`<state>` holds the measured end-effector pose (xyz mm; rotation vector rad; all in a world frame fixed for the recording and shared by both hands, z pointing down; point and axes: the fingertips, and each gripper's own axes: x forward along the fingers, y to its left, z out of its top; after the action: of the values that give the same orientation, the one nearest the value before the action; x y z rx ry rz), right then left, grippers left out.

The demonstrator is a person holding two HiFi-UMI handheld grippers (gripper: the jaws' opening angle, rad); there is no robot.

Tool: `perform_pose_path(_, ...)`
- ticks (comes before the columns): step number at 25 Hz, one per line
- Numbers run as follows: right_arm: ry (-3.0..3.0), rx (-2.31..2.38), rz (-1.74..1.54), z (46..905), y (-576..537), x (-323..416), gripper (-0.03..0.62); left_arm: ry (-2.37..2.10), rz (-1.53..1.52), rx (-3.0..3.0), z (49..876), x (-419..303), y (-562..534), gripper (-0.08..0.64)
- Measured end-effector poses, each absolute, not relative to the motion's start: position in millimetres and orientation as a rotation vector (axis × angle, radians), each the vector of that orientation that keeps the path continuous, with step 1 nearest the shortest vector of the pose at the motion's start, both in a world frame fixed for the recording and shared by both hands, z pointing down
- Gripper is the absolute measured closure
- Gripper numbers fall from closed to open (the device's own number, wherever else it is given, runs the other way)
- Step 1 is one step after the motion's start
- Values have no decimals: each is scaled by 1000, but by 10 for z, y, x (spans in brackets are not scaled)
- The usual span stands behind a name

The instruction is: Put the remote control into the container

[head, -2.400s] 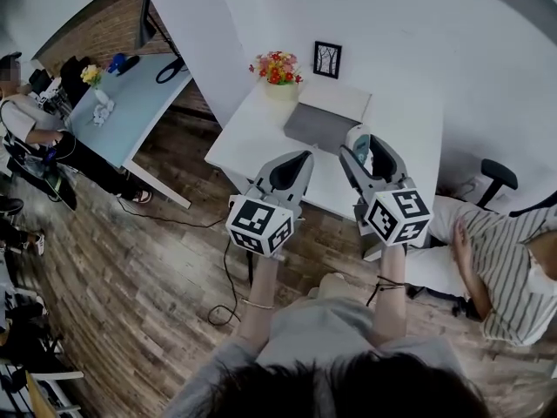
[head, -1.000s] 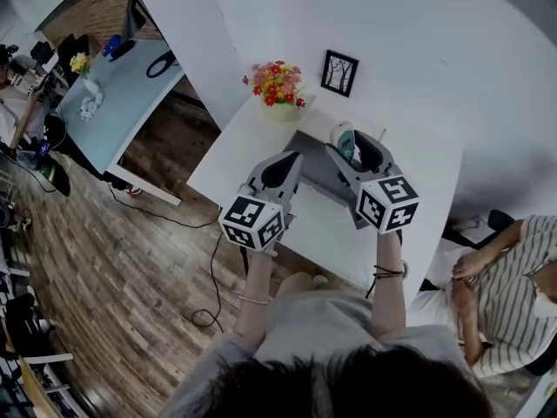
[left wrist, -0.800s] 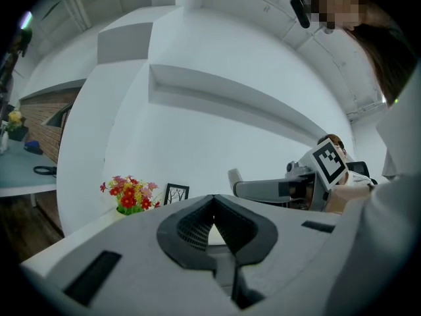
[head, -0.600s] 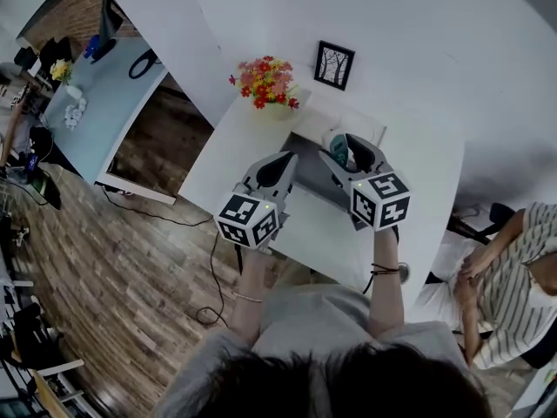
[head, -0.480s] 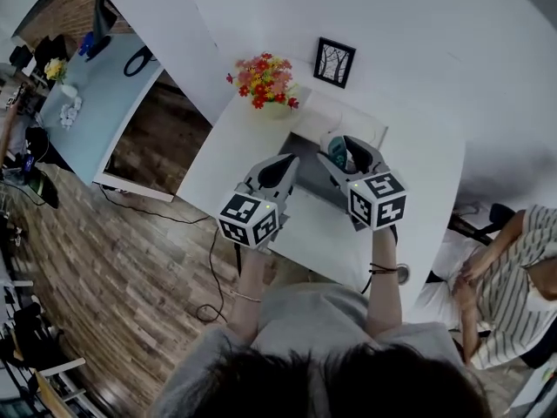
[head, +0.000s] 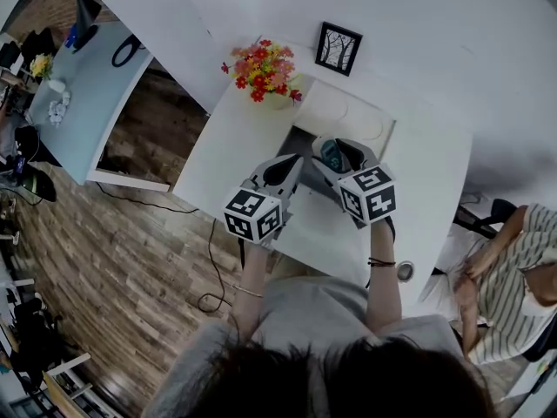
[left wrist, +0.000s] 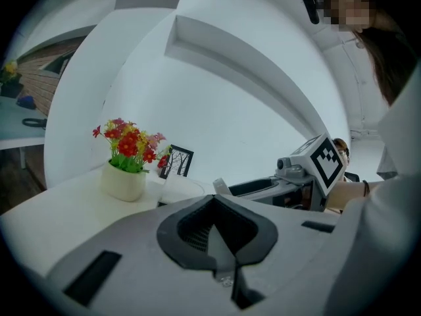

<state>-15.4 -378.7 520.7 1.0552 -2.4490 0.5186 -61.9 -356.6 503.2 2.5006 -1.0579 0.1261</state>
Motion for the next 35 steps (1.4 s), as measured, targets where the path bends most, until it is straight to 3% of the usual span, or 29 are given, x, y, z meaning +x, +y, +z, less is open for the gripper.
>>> perform_pose_path(35, -2078, 743, 533, 6311, -3716, -434, 322, -1040, 114, 2361, 5361, -846, -3462, 557)
